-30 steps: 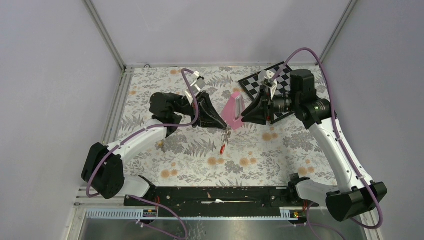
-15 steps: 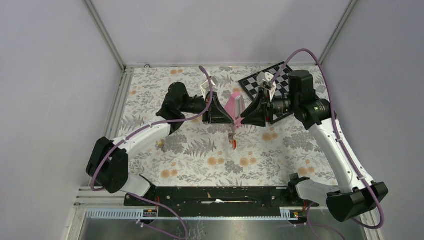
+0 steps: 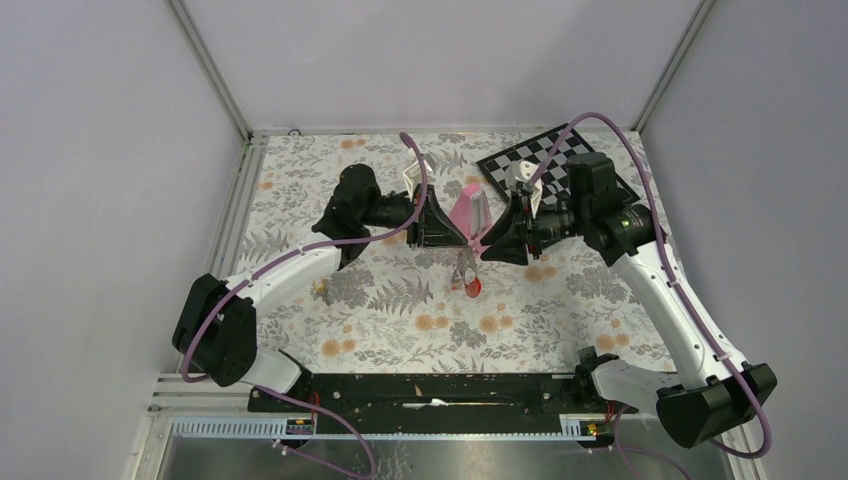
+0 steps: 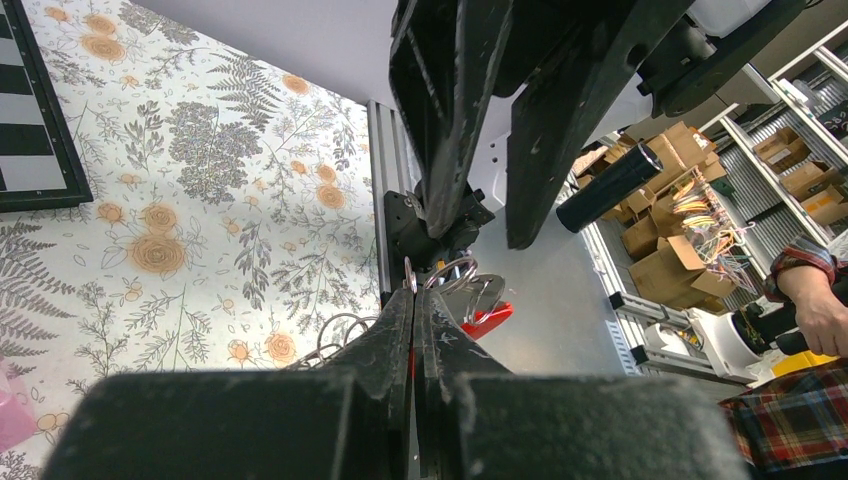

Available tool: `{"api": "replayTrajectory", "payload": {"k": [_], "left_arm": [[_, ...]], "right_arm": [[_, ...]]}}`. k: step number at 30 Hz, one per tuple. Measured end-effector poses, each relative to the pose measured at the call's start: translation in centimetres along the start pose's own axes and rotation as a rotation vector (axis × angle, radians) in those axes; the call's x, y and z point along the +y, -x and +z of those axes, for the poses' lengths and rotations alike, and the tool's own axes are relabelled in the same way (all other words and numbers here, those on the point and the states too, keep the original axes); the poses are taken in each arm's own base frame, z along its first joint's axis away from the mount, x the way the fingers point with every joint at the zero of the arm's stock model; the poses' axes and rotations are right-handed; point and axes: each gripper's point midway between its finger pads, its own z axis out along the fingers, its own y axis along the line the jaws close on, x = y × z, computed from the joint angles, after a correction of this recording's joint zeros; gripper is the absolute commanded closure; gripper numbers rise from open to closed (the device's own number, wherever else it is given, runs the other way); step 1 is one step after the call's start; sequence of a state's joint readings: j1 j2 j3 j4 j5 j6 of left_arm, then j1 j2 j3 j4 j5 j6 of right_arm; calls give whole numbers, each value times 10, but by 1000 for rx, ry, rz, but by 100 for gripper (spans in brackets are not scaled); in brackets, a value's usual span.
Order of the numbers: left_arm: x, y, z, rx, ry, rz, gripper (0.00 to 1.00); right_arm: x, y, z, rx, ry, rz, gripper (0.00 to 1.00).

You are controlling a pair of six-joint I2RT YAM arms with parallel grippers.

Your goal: Put the keys on the keyring

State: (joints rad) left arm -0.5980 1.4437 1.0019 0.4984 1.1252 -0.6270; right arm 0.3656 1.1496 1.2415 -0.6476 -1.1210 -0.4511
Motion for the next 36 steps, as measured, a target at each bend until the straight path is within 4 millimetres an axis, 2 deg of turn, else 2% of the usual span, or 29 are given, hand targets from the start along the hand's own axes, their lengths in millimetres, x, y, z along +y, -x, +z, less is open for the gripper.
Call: {"api": "replayTrajectory", "payload": {"k": [20, 36], "left_arm": [[5, -3, 1, 6, 11, -21, 100], [7, -4, 1, 8, 13, -29, 100]], "right_arm": [[-10, -24, 12, 66, -30, 4, 59], [-18, -23, 14, 65, -59, -4, 63]]}}
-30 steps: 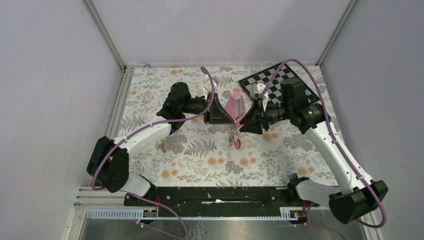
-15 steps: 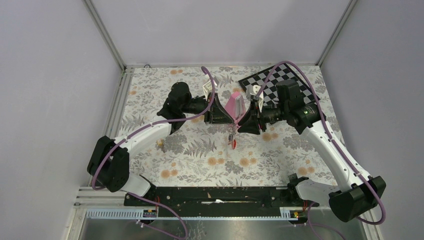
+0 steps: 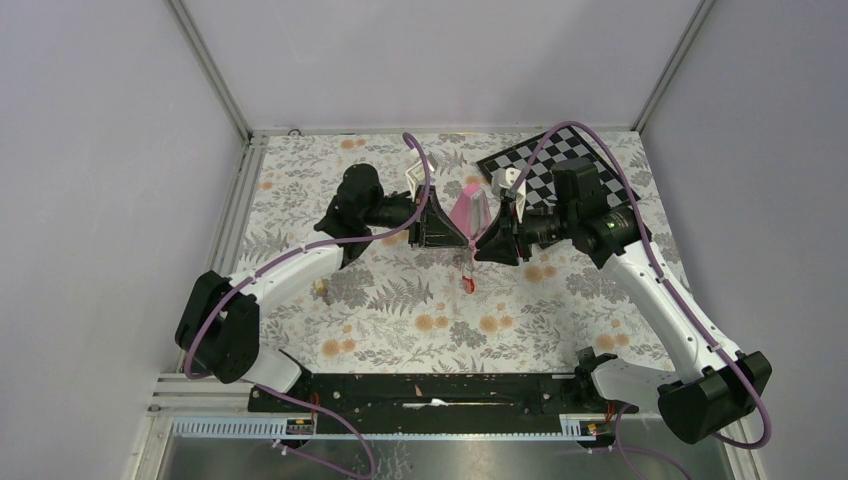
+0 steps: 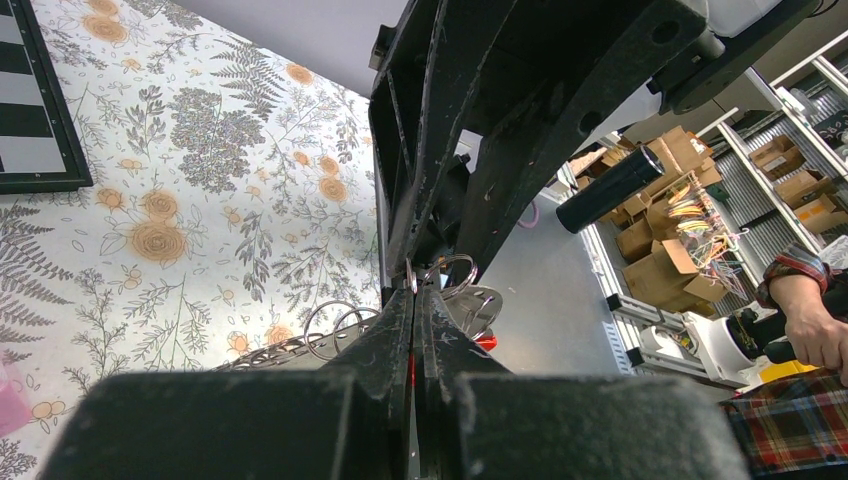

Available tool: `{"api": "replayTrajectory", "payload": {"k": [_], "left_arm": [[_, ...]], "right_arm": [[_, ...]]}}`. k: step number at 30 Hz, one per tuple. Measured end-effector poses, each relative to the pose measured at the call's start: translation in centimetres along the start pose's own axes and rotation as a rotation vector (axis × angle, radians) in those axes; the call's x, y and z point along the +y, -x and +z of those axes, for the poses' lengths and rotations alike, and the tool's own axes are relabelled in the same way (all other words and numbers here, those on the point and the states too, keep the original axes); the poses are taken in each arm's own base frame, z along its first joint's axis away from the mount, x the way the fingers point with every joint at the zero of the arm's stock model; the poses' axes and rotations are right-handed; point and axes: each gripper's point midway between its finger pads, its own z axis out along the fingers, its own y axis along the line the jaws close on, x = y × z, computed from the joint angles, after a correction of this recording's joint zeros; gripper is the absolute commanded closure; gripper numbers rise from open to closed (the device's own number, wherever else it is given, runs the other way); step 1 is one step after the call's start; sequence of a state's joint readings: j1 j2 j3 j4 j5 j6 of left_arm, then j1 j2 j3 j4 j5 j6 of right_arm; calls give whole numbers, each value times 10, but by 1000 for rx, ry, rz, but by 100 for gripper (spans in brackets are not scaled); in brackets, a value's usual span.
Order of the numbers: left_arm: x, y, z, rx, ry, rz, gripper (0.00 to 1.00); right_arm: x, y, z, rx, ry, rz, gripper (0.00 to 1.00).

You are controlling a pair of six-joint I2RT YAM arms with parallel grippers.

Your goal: Put the keys on the keyring

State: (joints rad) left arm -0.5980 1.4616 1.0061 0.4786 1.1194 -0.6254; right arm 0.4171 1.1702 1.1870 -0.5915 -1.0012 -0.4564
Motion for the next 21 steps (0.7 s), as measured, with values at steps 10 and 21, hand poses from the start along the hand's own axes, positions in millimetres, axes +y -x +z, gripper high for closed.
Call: {"api": "replayTrajectory", "payload": {"k": [10, 21], "left_arm": [[0, -1, 0, 3, 2, -8, 100], [4, -5, -1, 17, 12, 9, 100]], "right_arm": [[-3, -1, 0, 4, -16, 4, 80], [-3, -1, 0, 4, -18, 13, 100]]}}
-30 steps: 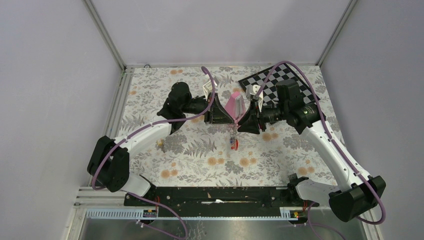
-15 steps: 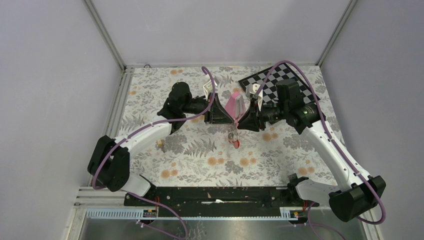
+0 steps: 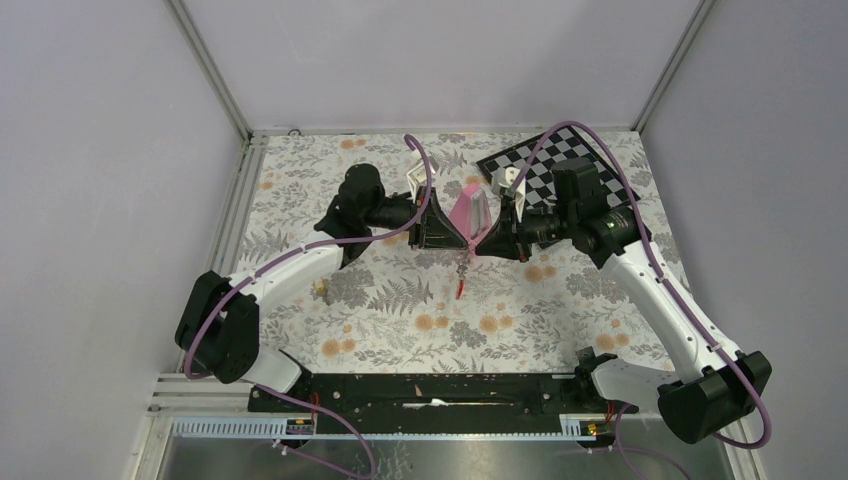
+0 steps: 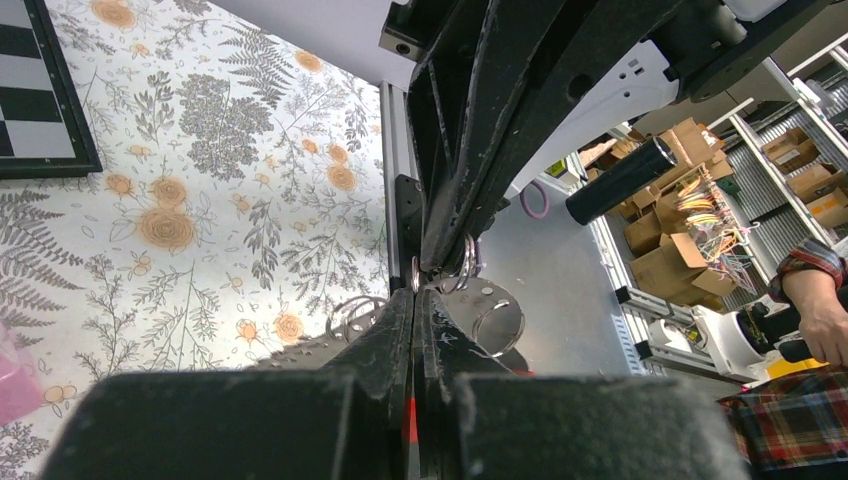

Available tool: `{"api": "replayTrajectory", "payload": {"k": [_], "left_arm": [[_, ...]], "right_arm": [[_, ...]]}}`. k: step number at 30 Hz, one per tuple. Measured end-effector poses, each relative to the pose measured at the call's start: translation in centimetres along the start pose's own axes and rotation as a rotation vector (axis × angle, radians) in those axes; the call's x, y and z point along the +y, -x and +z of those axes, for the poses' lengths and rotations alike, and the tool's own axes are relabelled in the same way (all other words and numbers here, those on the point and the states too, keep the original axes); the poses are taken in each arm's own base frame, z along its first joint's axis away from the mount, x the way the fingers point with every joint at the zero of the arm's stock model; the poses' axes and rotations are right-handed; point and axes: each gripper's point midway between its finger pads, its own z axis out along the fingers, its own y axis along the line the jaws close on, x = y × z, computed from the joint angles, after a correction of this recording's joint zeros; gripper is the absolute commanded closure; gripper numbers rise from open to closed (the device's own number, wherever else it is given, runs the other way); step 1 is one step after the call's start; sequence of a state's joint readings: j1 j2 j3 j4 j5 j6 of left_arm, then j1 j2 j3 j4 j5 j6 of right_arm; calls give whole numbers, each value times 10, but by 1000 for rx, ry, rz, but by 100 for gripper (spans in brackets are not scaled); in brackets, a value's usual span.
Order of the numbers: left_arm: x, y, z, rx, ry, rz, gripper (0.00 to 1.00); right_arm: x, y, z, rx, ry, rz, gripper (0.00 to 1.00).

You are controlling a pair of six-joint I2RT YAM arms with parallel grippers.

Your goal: Put the keys on the keyring

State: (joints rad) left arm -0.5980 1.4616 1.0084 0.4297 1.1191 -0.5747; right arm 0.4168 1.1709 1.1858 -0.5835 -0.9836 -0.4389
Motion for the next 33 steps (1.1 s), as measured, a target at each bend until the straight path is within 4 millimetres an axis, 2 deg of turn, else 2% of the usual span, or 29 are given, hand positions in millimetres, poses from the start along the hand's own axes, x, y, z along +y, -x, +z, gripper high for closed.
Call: {"api": "replayTrajectory", "payload": {"k": [9, 17, 23, 27, 33], "left_arm": [[4, -3, 0, 9, 14, 3, 100], [10, 1, 0, 3, 52, 19, 62], [17, 9, -5, 24, 91, 103, 43], [19, 11, -12, 55, 116, 177, 38], [5, 15, -19, 88, 94, 286, 41]], "right_arm": [[-2, 3, 4, -32, 20, 40, 100], [-4, 0, 8, -69, 55, 115, 100], [-3, 3, 6, -102, 83, 142, 100], [-4, 2, 5, -115, 89, 154, 100], [-4, 0, 4, -130, 101, 176, 100]]}}
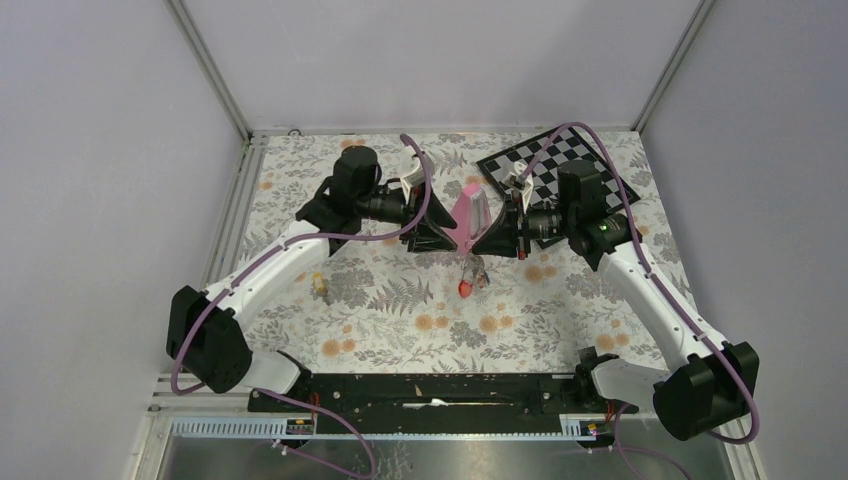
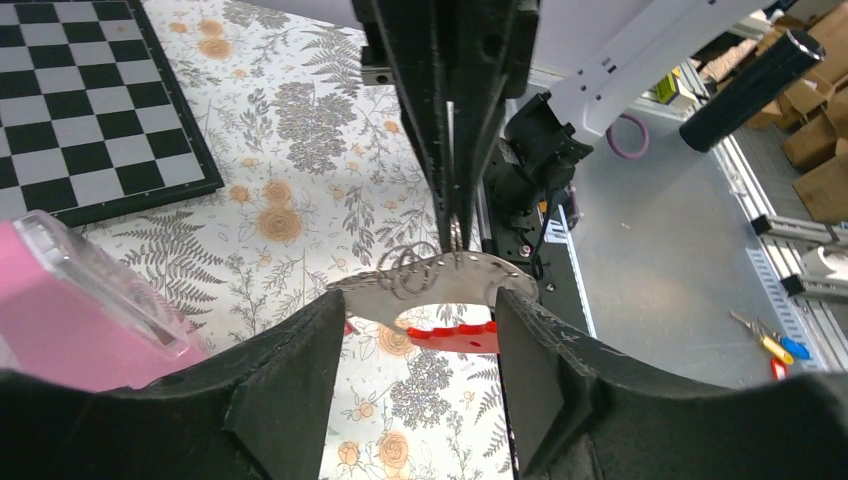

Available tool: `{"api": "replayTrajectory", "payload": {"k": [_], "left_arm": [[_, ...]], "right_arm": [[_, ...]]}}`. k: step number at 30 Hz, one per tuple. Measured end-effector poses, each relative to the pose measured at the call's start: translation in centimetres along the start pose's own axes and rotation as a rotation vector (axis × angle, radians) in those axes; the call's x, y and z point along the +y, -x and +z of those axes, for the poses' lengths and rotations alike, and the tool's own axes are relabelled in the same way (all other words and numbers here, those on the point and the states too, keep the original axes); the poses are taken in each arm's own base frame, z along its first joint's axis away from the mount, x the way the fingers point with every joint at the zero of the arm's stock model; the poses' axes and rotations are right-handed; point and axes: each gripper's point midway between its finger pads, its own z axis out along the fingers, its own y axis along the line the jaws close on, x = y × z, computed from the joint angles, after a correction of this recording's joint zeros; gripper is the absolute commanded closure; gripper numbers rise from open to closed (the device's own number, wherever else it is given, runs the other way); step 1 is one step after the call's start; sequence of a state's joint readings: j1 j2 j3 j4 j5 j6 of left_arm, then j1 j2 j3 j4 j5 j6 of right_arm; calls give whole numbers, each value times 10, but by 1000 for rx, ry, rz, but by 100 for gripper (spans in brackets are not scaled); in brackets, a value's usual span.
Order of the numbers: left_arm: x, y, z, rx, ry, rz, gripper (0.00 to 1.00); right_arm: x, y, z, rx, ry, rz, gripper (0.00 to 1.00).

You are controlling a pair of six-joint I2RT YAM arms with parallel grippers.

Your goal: Put the keys on the keyring

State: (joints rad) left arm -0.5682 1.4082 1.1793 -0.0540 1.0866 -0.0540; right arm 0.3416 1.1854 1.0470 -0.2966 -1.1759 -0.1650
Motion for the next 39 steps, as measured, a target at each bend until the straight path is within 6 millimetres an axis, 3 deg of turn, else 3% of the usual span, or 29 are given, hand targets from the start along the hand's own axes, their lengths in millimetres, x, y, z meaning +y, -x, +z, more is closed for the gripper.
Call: {"api": "replayTrajectory", "payload": {"k": [7, 19, 26, 28, 34, 39], "left_arm": [[-13, -4, 4, 21, -52, 30, 53], [-17, 0, 20, 30, -90, 19, 73], [-20, -3, 25, 37, -104, -3, 98], [-19, -3, 25, 36, -103, -6, 100], [-17, -4, 25, 41, -88, -11, 100], [-13, -5, 24, 77, -45, 18, 100]], "right_arm": [[1, 4, 0, -23, 16, 11, 100], [1, 6, -1, -41, 31, 28, 100], [0, 5, -1, -43, 28, 33, 100], [-1, 5, -1, -44, 28, 31, 100], [-2, 4, -2, -42, 17, -6, 86], [-4, -6, -5, -13, -15, -37, 67]]}}
